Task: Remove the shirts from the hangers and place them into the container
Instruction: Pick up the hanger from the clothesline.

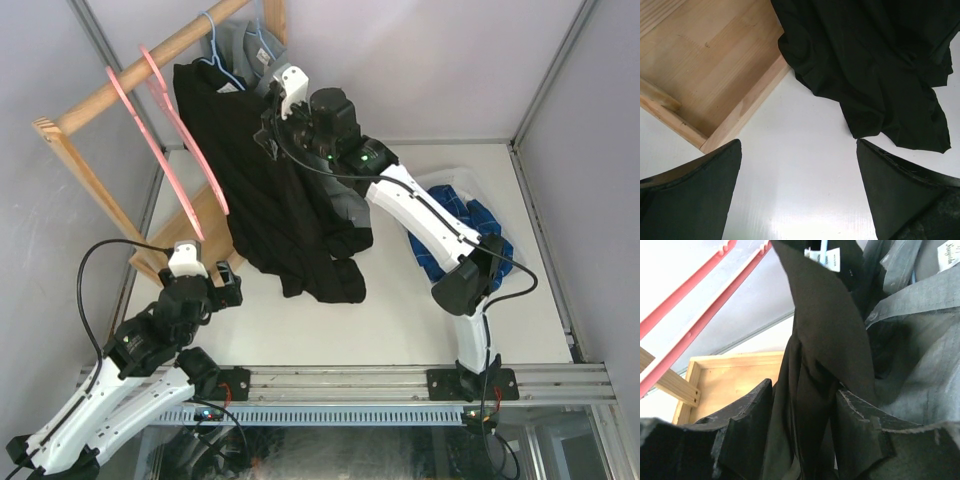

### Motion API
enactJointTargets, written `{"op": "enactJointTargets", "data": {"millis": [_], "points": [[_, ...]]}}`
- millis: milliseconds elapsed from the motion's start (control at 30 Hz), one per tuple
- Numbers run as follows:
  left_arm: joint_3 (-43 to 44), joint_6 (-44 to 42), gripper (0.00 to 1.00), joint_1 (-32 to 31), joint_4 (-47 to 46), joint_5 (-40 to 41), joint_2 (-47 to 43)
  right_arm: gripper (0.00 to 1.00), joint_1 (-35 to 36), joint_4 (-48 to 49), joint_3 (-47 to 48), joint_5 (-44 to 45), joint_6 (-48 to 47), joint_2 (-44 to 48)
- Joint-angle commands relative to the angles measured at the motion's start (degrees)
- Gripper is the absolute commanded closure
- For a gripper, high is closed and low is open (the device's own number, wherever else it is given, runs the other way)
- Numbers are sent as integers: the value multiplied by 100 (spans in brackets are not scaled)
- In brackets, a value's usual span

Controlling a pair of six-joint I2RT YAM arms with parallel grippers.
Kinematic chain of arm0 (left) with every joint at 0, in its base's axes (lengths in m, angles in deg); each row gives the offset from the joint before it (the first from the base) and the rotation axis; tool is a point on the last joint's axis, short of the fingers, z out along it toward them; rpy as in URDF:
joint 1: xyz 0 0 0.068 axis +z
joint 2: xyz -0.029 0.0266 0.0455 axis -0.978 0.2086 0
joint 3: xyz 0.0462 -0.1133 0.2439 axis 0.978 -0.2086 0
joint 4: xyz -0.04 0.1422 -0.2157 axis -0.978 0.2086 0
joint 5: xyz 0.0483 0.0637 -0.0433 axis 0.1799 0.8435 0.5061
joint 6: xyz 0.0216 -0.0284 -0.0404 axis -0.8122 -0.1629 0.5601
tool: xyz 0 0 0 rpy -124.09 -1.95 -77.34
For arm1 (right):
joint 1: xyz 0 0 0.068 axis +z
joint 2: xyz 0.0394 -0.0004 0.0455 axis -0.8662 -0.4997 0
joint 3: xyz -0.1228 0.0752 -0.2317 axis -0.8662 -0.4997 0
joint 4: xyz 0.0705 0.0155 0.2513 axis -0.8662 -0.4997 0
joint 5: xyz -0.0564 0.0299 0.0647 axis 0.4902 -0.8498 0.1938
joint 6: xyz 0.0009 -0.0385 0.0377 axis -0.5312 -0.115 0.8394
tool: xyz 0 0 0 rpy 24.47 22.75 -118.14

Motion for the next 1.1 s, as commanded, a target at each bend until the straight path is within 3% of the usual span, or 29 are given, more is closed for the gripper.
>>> {"op": "enactJointTargets", "data": {"millis": [0,133,267,333,533,867,1067], "points": [[224,-87,0,44,-204,-27,66,56,-11,94,388,92,363,-117],[223,-85,0,45,-210,-18,67,77,-2,-39,426,182,443,-159],[218,-87,0,45,-220,-35,77,88,-5,-83,404,380,480,-156],[218,-88,0,45,-222,-46,93,99,3,47,334,377,504,-96],[222,-96,0,45,-217,-63,154,100,111,1713,-700,500,594,431],[216,-87,0,45,-212,-29,151,100,219,3519,-1370,999,958,700],[219,-88,0,45,-209,-44,179,100,300,3635,-1300,1035,924,701]]}}
